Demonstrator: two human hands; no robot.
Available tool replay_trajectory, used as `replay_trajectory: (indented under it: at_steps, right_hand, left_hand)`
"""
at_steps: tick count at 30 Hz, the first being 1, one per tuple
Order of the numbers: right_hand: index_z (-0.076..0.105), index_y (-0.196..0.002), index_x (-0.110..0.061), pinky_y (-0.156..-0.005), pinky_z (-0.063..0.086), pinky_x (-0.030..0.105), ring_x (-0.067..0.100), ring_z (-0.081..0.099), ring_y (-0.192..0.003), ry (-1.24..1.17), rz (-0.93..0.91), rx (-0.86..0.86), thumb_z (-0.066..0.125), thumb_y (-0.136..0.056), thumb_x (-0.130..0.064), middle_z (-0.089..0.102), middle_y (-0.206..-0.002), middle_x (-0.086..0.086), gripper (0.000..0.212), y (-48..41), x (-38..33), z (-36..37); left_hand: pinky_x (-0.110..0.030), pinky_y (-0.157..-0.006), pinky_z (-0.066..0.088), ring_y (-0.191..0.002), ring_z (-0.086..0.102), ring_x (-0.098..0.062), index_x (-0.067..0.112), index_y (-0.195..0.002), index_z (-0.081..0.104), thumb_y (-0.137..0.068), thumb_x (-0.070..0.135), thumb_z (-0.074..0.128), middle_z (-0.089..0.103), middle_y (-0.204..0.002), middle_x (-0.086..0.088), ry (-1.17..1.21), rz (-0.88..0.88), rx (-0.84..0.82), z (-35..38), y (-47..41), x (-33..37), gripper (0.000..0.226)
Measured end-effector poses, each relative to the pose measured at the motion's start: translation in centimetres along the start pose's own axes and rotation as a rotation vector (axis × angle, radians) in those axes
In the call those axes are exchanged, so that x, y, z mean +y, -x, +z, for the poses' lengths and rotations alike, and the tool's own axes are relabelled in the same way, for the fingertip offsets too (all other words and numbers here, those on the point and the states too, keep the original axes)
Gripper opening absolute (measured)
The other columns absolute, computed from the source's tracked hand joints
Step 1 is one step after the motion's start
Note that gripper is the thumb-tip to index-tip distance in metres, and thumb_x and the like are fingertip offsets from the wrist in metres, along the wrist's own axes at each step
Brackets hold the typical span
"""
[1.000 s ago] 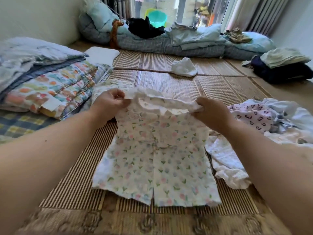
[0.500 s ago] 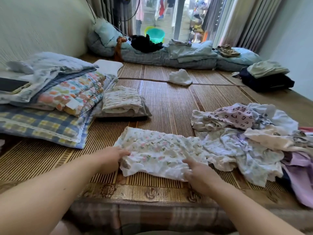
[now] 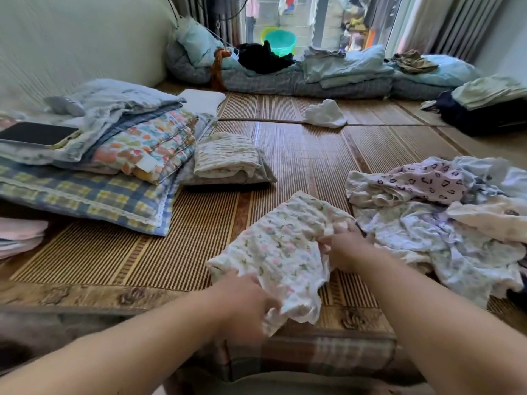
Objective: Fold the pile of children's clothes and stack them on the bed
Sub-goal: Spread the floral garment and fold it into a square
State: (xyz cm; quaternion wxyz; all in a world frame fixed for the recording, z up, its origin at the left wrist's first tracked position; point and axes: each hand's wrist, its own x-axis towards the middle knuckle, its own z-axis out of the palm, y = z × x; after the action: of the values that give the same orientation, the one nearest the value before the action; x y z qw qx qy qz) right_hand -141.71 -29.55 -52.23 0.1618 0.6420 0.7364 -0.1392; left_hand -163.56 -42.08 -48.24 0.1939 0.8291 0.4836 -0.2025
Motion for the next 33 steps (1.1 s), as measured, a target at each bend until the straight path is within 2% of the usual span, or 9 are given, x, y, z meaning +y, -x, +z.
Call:
replay_trajectory:
  at_steps: [5, 7, 10, 16, 21, 24, 27, 29, 33]
  right_hand:
    - [0.055, -0.131, -0.033, -0.115, 0.026, 0.045, 0.012, 0.042, -0.135, -0.31, -0.334, 0.587, 0.047, -0.094, -0.018, 0.05, -0.141, -0.01, 0.041, 6.0, -1.6, 3.1]
    - [0.043, -0.14, -0.037, -0.117, 0.021, 0.041, 0.005, 0.035, -0.136, -0.278, -0.453, 0.448, 0.038, -0.092, -0.052, 0.045, -0.145, -0.015, 0.05, 9.0, -2.4, 4.7]
    - [0.007, -0.15, -0.044, -0.118, -0.001, 0.047, 0.012, 0.003, -0.148, -0.086, -0.438, 0.109, 0.048, -0.074, -0.078, 0.011, -0.16, -0.012, 0.093, 11.3, -3.1, 6.9]
    - [0.02, -0.147, -0.047, -0.115, 0.0, 0.056, 0.024, 0.0, -0.149, 0.078, -0.471, 0.195, 0.05, -0.095, -0.04, 0.007, -0.162, -0.001, 0.06, 11.3, -3.2, 8.3]
    - [0.051, -0.13, -0.049, -0.12, 0.006, 0.039, -0.008, 0.011, -0.14, -0.439, -0.478, 0.013, 0.059, -0.093, -0.031, 0.036, -0.148, -0.025, 0.042, 12.9, -0.7, 8.2]
    - [0.073, -0.099, -0.034, -0.097, 0.044, 0.036, 0.01, 0.062, -0.104, -0.863, -0.392, -0.095, 0.065, -0.087, -0.034, 0.07, -0.105, -0.013, 0.015, 14.7, 0.4, 7.5]
    - [0.066, -0.071, -0.022, -0.067, 0.043, 0.038, 0.021, 0.052, -0.068, -1.061, -0.385, -0.068, 0.066, -0.082, -0.043, 0.061, -0.071, -0.001, 0.023, 15.6, 0.9, 5.7]
    - [0.067, -0.073, -0.023, -0.068, 0.044, 0.037, 0.021, 0.053, -0.069, -1.116, -0.364, -0.017, 0.063, -0.084, -0.049, 0.063, -0.073, 0.0, 0.028, 15.2, 1.2, 3.7]
    - [0.065, -0.102, 0.007, -0.088, 0.051, 0.053, 0.043, 0.066, -0.088, -1.264, -0.213, 0.06, 0.059, -0.092, -0.036, 0.069, -0.098, 0.026, 0.044, 12.0, 1.2, -0.2]
  left_hand:
    - [-0.029, -0.114, 0.022, -0.137, 0.025, -0.008, 0.043, -0.138, 0.042, -0.089, 0.037, 0.05, 0.042, -0.144, 0.017, 0.255, 0.127, 0.297, 1.4, -0.5, 1.0, 0.05]
    - [-0.035, -0.118, 0.006, -0.145, 0.009, -0.007, 0.049, -0.141, 0.033, -0.089, 0.052, 0.05, 0.023, -0.154, 0.022, 0.236, 0.043, 0.412, 2.3, -1.0, -0.7, 0.055]
    - [-0.034, -0.117, -0.002, -0.147, -0.006, -0.01, 0.048, -0.148, 0.016, -0.079, 0.069, 0.053, 0.001, -0.16, 0.018, 0.129, -0.093, 0.215, 2.9, -0.7, -3.8, 0.081]
    - [-0.033, -0.118, 0.007, -0.146, 0.004, -0.015, 0.044, -0.15, 0.012, -0.073, 0.063, 0.067, 0.007, -0.16, 0.016, -0.047, -0.05, 0.12, 3.4, 1.0, -3.7, 0.096]
    - [-0.02, -0.103, 0.027, -0.129, 0.03, -0.006, 0.043, -0.144, 0.03, -0.082, 0.044, 0.059, 0.038, -0.145, 0.021, -0.116, 0.076, 0.257, 5.1, 2.8, -3.0, 0.068]
    - [-0.013, -0.086, 0.04, -0.101, 0.045, 0.009, 0.038, -0.109, 0.068, -0.078, 0.036, 0.057, 0.065, -0.104, 0.022, 0.084, 0.191, 0.493, 6.0, 3.2, -3.6, 0.033]
    - [-0.019, -0.072, 0.053, -0.087, 0.062, 0.003, 0.027, -0.086, 0.074, -0.078, 0.028, 0.068, 0.069, -0.084, 0.02, 0.493, 0.22, 0.621, 5.2, 3.5, -3.0, 0.01]
    - [-0.027, -0.06, 0.056, -0.072, 0.067, -0.01, 0.024, -0.085, 0.071, -0.082, 0.016, 0.071, 0.071, -0.08, 0.012, 0.788, 0.17, 0.71, 3.3, 3.0, -1.8, 0.009]
    - [-0.038, -0.058, 0.057, -0.072, 0.068, -0.016, 0.023, -0.093, 0.067, -0.085, 0.042, 0.066, 0.07, -0.082, 0.002, 0.932, -0.001, 0.878, -1.2, -0.6, -1.7, 0.021]
